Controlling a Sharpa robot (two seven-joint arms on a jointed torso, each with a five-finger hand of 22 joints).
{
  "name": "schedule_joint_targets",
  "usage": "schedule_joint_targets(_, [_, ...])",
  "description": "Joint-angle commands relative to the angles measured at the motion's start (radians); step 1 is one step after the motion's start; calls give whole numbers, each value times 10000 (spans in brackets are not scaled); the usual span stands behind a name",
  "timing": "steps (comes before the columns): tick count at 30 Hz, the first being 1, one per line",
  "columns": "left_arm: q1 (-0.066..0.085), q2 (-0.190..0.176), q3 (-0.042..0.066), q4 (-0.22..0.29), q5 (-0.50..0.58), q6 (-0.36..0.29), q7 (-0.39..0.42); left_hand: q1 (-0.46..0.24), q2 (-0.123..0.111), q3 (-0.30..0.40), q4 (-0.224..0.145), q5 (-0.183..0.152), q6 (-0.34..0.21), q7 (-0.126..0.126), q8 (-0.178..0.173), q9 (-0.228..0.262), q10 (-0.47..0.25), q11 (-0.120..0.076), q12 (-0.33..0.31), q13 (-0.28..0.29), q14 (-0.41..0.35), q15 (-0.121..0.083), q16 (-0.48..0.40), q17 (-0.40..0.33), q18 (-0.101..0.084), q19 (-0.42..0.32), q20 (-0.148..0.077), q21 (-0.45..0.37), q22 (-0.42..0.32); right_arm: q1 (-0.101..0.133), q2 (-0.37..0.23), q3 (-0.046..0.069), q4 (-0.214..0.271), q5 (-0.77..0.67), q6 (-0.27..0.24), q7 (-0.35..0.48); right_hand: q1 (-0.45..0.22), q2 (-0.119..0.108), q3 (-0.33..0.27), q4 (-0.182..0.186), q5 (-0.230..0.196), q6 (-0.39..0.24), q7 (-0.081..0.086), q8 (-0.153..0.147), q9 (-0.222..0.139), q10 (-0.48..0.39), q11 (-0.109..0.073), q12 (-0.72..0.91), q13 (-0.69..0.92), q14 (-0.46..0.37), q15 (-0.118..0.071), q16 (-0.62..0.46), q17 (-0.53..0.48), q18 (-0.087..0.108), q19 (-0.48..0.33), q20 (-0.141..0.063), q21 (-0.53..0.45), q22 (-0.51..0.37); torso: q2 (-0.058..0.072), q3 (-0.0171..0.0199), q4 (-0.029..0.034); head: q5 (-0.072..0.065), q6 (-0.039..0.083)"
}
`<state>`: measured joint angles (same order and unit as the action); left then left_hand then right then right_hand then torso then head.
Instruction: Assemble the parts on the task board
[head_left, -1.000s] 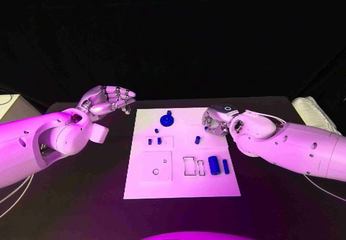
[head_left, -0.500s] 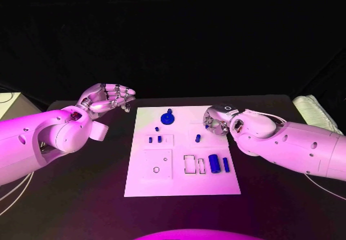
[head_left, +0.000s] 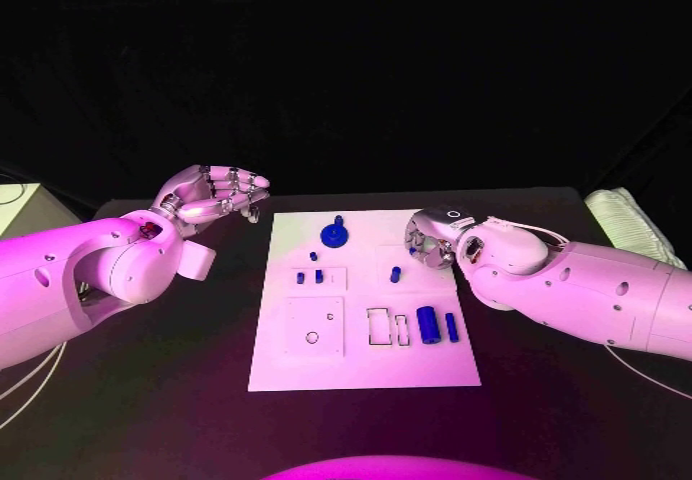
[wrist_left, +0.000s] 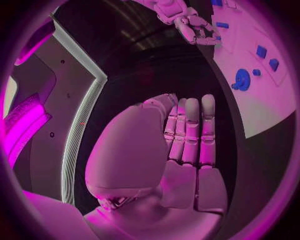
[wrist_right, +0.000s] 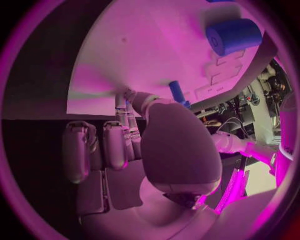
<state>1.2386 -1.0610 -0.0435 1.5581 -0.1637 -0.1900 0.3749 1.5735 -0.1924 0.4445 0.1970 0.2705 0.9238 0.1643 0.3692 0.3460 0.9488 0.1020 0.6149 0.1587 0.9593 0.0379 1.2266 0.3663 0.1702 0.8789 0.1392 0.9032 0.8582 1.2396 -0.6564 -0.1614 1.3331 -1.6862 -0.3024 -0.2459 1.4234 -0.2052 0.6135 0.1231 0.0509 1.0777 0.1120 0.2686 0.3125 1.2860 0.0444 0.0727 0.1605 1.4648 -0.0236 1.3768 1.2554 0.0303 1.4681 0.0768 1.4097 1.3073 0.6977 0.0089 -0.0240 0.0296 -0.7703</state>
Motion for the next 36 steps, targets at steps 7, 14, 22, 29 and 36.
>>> schedule_joint_targets(7, [6, 50, 9, -46, 67, 80, 4, -71, -11, -3, -63, -46, -86, 17, -37, 13, -66, -2, -29, 13, -13, -10, -68, 18, 135, 21, -44, -56, -15, -83, -111, -31, 140, -8, -712, -329, -74, 212, 149, -227, 60, 66, 14, 63, 103, 80, 20, -77, -58, 496, -67, -19, -56, 39, 517, -58, 48, 1776, -16, -4, -8, 24, 6])
schedule_joint_targets(14, [7, 60, 9, -104, 70, 71, -10, -71, -11, -3, -63, -46, -86, 17, -37, 13, -66, -2, -29, 13, -13, -10, -68, 18, 135, 21, -44, -56, -15, -23, -235, 26, 373, 153, -1108, -294, -171, 204, 182, -297, 56, 51, 27, 70, 139, 86, 35, -86, -85, 492, -58, -16, -62, 40, 516, -50, 44, 1777, -11, -1, -7, 28, 21])
schedule_joint_targets(22, [7, 79, 9, -182, 90, 69, -27, -78, -17, -3, -70, -45, -98, 22, -40, 14, -79, 4, -35, 13, -13, -5, -69, 21, 135, 24, -42, -60, -18, 33, -423, 104, 742, 336, -1692, -219, -235, 188, 204, -347, 57, 39, 36, 72, 163, 78, 50, -93, -107, 489, -49, -13, -65, 39, 518, -46, 49, 1782, -13, -1, -9, 38, 35])
schedule_joint_targets(29, [7, 105, 9, -192, 97, 71, -46, -78, -17, -3, -70, -45, -98, 22, -40, 14, -79, 4, -35, 13, -13, -5, -69, 21, 135, 24, -42, -60, -18, 166, -820, 166, 1470, 415, -1884, -219, -260, 181, 209, -364, 56, 37, 41, 75, 173, 83, 53, -91, -112, 496, -47, 15, -23, 28, 536, -45, 103, 1813, -29, -21, -19, 72, 45])
schedule_joint_targets(36, [7, 172, 7, -163, 99, 80, -78, -90, -26, 1, -87, -42, -125, 31, -46, 20, -103, 15, -45, 14, -14, 4, -73, 28, 134, 31, -37, -69, -23, 138, -831, 165, 2512, 494, -1808, -166, -283, 174, 217, -391, 56, 43, 42, 82, 187, 97, 53, -85, -117, 499, -49, 31, -4, 23, 544, -46, 127, 1827, -39, -9, -27, 284, 39])
